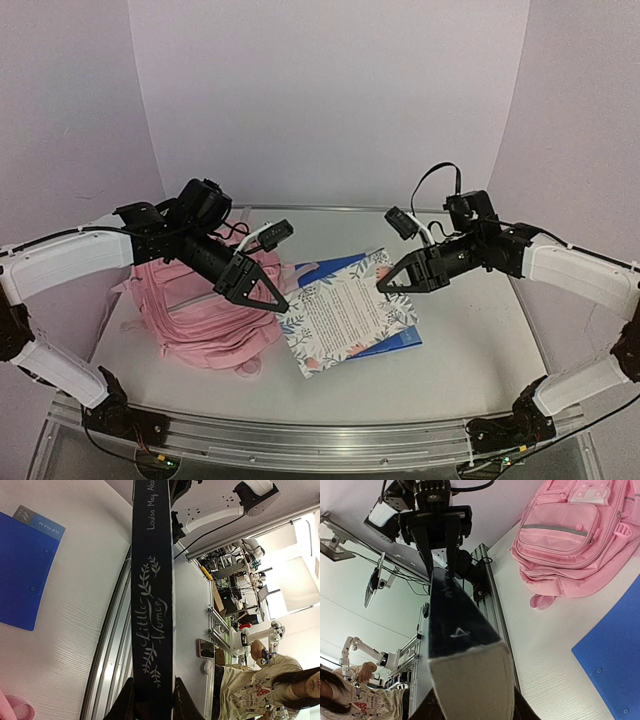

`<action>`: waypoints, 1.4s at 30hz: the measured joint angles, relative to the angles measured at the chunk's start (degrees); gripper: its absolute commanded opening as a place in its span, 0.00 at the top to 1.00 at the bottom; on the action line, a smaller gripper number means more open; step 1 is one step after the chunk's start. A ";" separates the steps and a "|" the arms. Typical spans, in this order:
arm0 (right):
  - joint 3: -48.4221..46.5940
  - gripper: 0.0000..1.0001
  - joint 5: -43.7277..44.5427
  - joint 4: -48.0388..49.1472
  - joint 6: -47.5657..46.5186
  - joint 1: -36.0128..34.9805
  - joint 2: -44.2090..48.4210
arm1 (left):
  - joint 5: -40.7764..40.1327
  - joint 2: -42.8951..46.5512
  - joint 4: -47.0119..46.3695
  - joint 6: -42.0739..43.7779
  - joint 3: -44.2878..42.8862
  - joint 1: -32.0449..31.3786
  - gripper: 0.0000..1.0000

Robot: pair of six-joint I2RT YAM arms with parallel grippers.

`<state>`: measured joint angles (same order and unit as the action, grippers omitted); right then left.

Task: Pack the student bag
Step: Pick up the book from the center of the board, then place the book in the student bag.

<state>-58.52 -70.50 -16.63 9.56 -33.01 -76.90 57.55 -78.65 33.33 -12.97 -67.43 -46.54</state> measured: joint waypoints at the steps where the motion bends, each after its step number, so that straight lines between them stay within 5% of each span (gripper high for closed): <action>1: 0.00 0.96 -0.34 -0.17 -0.02 0.11 0.00 | 0.17 -0.25 0.43 0.62 -0.20 0.08 1.00; 3: 0.00 1.00 -0.46 -0.55 -0.41 0.32 0.00 | 0.22 -0.60 1.01 1.52 -0.58 0.26 0.97; 9: -0.16 1.00 7.01 1.02 2.48 0.16 0.02 | -6.76 -0.82 1.19 4.44 -0.74 2.15 0.36; 12: -0.31 1.00 15.91 1.52 7.04 0.30 0.02 | -16.68 -0.84 1.20 4.81 -0.46 4.33 0.27; 18: 1.37 1.00 32.06 3.09 13.96 4.04 -0.02 | -42.55 -3.42 4.70 6.42 1.22 5.11 0.21; 24: 4.59 1.00 37.07 3.73 17.47 4.43 0.24 | -59.09 -10.76 8.97 7.43 1.22 2.71 0.17; 38: 6.75 1.00 37.75 6.74 19.29 4.57 3.29 | -70.26 -16.75 11.77 9.59 1.17 0.36 0.14; 42: 6.85 1.00 37.72 6.75 19.34 4.79 3.30 | -73.39 -17.83 12.14 9.98 1.04 -0.53 0.23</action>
<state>-51.68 -32.78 -9.88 28.90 -28.21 -73.60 -15.84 -96.48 45.46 -3.00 -66.39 -47.07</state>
